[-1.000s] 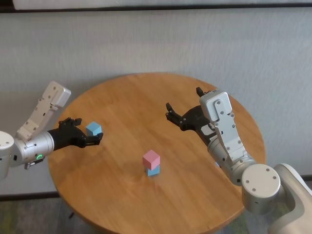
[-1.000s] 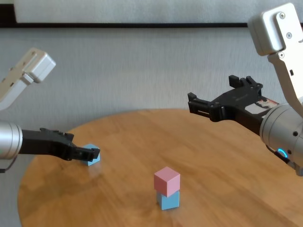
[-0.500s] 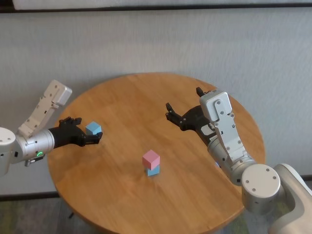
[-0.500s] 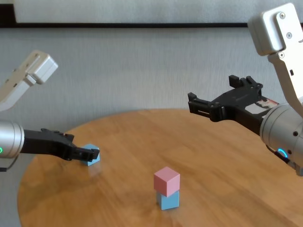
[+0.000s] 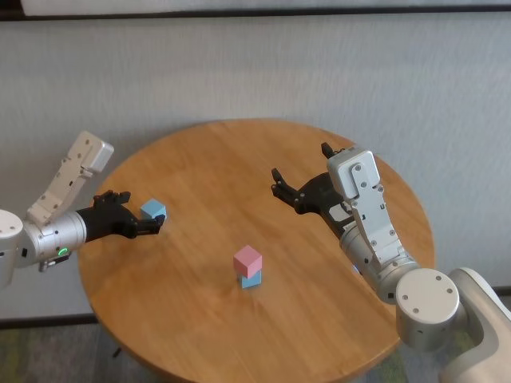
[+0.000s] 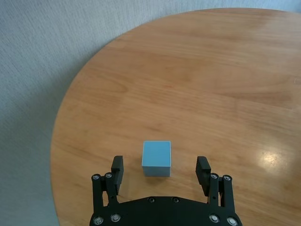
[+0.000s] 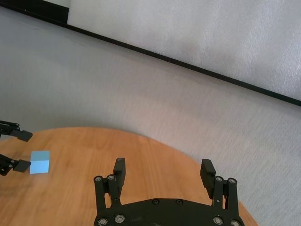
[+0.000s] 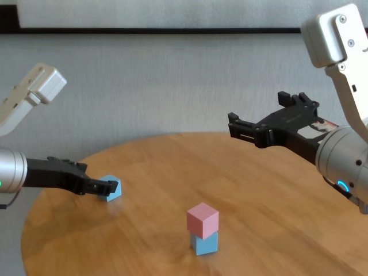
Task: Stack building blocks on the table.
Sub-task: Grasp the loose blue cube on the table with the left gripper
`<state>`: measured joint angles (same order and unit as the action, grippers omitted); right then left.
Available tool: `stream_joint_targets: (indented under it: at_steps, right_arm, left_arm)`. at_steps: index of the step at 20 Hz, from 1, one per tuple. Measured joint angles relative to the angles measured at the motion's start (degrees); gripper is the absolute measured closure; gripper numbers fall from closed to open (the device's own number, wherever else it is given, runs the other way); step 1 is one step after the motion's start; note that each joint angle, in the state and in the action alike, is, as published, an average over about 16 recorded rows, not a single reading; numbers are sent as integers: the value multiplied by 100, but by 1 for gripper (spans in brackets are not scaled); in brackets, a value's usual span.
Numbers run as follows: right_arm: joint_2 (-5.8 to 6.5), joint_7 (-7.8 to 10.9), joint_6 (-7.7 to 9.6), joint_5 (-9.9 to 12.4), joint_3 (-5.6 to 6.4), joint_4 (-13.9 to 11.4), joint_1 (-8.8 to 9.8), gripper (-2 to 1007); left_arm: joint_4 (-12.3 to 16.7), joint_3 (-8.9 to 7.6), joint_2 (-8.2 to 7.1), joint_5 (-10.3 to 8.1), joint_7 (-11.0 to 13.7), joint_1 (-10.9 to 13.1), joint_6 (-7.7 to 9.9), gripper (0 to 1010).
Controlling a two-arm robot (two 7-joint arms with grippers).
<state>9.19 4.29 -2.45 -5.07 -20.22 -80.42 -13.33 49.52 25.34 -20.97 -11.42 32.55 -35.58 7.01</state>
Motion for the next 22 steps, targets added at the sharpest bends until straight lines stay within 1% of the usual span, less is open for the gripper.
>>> stream_joint_targets:
  at_steps: [14, 22]
  right_arm:
    - [0, 0, 0, 0, 0, 0, 0, 0]
    - [0, 0, 0, 0, 0, 0, 0, 0]
  left_arm:
    - [-232, -13, 42, 52, 88, -99, -119, 10]
    - [-456, -9, 90, 84, 151, -206, -199, 10]
